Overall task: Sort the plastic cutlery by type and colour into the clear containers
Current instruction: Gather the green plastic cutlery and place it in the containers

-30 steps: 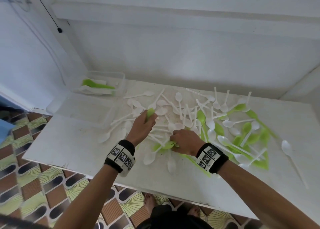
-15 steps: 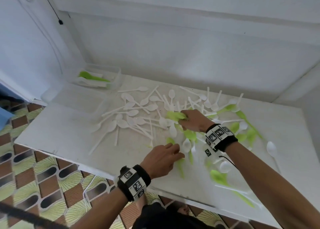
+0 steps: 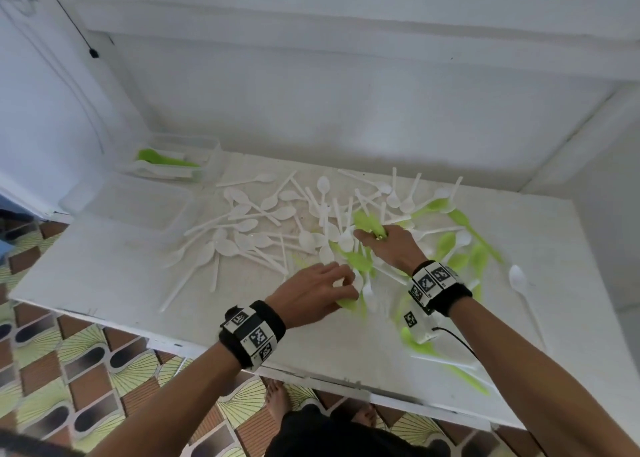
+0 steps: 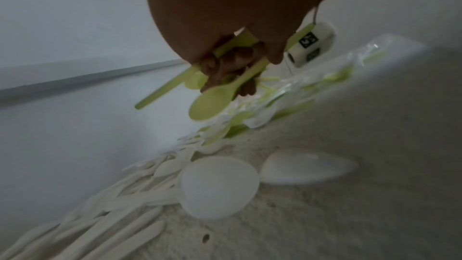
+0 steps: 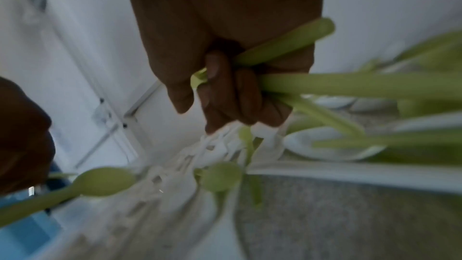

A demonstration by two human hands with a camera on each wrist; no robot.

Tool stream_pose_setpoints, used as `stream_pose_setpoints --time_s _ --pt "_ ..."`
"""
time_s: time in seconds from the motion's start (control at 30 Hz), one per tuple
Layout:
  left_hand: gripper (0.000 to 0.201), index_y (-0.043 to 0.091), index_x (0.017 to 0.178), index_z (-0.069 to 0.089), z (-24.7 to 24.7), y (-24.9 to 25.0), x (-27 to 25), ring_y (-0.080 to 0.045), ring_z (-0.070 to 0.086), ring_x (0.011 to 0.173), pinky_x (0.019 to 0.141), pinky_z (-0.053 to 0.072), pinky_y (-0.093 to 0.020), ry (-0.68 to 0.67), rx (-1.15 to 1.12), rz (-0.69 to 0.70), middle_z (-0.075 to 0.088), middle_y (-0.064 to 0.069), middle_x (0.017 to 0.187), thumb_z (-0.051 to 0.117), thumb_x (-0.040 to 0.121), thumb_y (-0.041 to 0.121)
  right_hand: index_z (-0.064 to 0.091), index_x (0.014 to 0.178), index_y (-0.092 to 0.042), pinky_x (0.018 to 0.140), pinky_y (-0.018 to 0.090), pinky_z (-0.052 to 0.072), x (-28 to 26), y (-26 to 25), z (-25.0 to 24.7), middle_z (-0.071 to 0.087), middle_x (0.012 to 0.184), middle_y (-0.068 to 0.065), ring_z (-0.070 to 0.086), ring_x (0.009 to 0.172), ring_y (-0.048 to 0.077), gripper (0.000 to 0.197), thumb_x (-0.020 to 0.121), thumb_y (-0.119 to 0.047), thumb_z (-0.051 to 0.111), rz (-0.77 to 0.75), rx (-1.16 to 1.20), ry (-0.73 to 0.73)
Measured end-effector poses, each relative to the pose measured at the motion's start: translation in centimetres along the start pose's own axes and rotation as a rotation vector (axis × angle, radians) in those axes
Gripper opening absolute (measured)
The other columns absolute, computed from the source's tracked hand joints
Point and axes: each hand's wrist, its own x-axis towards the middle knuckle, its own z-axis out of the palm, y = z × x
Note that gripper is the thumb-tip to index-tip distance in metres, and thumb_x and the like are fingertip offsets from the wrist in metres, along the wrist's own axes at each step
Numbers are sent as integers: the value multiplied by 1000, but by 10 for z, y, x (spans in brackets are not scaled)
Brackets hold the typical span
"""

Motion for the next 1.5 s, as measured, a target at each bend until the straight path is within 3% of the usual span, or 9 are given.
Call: stream_pose_setpoints --time_s 0.17,0.33,0.47,0.63,0.7,0.93,1.07,1.4,1.5 --pt "31 24 106 54 -8 -4 8 -17 44 75 63 39 -29 165 87 79 53 -1 89 57 88 -1 80 101 -20 50 24 28 -17 -15 2 67 78 -1 28 50 13 58 84 -73 63 186 387 -393" --pt "31 21 108 50 -5 -9 5 -21 48 72 64 45 -33 189 26 130 56 -4 91 55 88 -2 69 93 -16 50 25 22 -15 -26 10 53 74 -2 27 51 12 22 94 -38 70 41 546 -403" --pt "23 15 112 56 -16 -18 9 -25 53 82 74 49 -38 174 -115 118 55 -4 100 58 91 7 53 72 -18 53 32 16 -13 -34 17 43 68 2 23 50 14 26 96 -22 64 10 599 -321" --pt "38 18 118 46 -38 -30 28 -8 51 88 78 44 -21 254 -839 -701 50 7 102 67 91 32 52 76 -9 48 26 20 -11 -46 20 60 71 8 24 45 15 23 98 -14 57 67 750 -25" --pt "31 17 112 50 -47 -43 42 -15 52 86 75 41 -24 60 -1063 -916 53 -3 102 65 95 39 58 83 -3 44 23 25 -13 -49 23 65 75 8 29 42 14 22 100 -17 58 21 667 -39" --pt "24 3 110 48 -36 -90 67 -15 62 60 62 46 -29 -144 -820 -838 65 -5 81 46 105 26 65 88 -18 64 29 45 -9 -11 29 68 71 -2 63 67 15 35 89 -53 66 17 -57 385" --pt "37 0 103 53 -34 -119 85 -27 61 74 67 44 -36 -155 -548 -797 65 -15 87 54 102 36 62 117 -25 72 36 52 -18 13 41 69 97 5 66 93 28 53 77 -58 74 40 -375 169" --pt "26 25 118 69 -13 -121 125 -24 64 101 81 52 -39 -278 -159 -358 63 4 113 67 92 21 67 121 -24 79 28 46 -30 24 20 71 103 -2 63 95 17 51 77 -45 83 -7 -173 34" --pt "26 21 113 65 -6 -113 131 -28 64 101 77 48 -36 -269 -89 -477 64 1 111 62 91 35 69 109 -32 74 22 44 -42 26 -4 72 95 -9 65 87 8 39 76 -47 83 -7 -73 48"
